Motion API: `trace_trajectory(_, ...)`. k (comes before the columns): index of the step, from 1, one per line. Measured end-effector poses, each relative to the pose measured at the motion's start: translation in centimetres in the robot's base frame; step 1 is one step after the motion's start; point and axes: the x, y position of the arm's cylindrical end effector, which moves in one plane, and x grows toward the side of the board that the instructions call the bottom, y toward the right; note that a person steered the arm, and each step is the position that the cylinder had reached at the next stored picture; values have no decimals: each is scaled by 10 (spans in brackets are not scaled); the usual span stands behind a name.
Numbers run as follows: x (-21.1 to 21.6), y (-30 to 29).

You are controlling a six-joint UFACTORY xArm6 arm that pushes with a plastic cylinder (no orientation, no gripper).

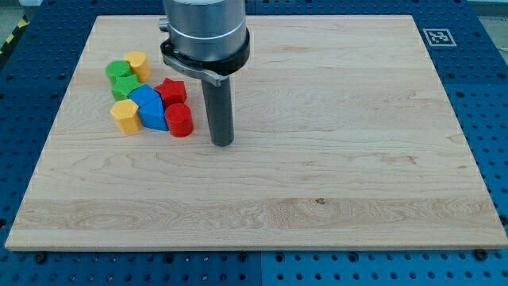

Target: Push the red blocks into the group of blocks

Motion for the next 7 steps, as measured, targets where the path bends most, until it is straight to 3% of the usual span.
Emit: trace_trajectory(7, -47, -58)
